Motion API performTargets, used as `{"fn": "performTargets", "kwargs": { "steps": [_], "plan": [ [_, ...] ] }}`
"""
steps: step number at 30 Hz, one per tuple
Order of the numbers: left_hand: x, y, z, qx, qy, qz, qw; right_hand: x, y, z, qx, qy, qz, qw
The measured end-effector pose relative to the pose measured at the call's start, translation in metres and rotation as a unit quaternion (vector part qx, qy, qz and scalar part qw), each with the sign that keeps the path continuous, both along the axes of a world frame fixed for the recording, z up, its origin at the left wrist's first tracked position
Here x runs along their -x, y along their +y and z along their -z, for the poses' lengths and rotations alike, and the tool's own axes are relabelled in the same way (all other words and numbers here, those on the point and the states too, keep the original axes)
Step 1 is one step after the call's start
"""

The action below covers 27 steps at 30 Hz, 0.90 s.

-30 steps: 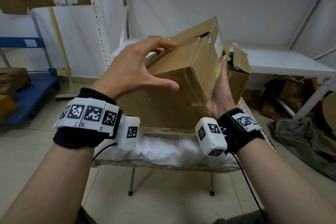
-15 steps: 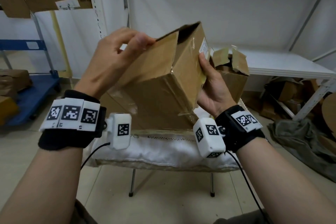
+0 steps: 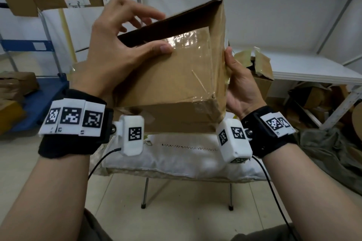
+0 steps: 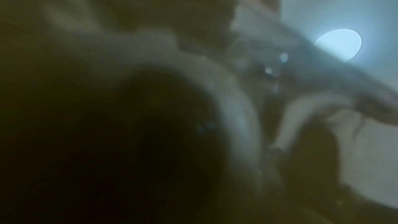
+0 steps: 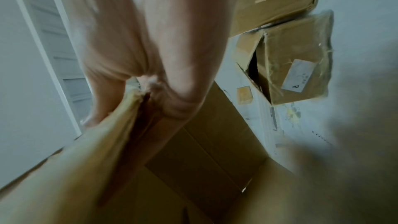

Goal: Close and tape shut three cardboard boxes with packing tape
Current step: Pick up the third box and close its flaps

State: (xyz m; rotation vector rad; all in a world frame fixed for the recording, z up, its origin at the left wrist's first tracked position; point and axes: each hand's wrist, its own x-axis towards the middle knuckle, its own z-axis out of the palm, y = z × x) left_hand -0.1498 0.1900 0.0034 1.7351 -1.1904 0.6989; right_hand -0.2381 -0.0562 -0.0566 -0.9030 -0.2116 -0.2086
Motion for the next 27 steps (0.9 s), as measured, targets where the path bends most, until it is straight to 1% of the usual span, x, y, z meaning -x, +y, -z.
{"fn": "performTargets", "kwargs": {
  "steps": [4, 7, 13, 15, 19, 21, 25, 27],
  "plan": [
    [0.004, -0.009, 0.002, -0.015, 0.01, 0.001, 1.0, -0.004, -0.001, 0.001, 0.004, 0.001, 0.012, 1.0],
    [0.005, -0.015, 0.005, -0.009, 0.023, 0.012, 1.0, -0.004, 0.0, 0.0, 0.003, 0.001, 0.031, 1.0],
    [0.011, -0.017, 0.004, -0.009, -0.003, 0.028, 1.0, 0.003, 0.006, -0.012, 0.05, -0.024, 0.076, 0.996],
    [0.01, -0.014, 0.003, -0.017, -0.008, 0.039, 0.999, 0.003, 0.003, -0.014, 0.075, -0.034, 0.078, 0.994],
    [0.006, -0.007, 0.007, -0.05, -0.017, 0.054, 0.997, 0.003, -0.003, -0.014, 0.156, -0.042, 0.079, 0.984],
    [0.001, -0.006, 0.011, -0.066, -0.034, 0.03, 0.997, 0.003, -0.005, -0.011, 0.194, -0.044, 0.068, 0.978],
    [-0.007, -0.014, 0.025, -0.107, -0.108, -0.082, 0.985, -0.001, -0.014, -0.002, 0.242, -0.035, 0.073, 0.967],
    [-0.01, -0.021, 0.035, -0.114, -0.114, -0.1, 0.982, -0.004, -0.02, 0.003, 0.257, -0.029, 0.079, 0.963]
  ]
}}
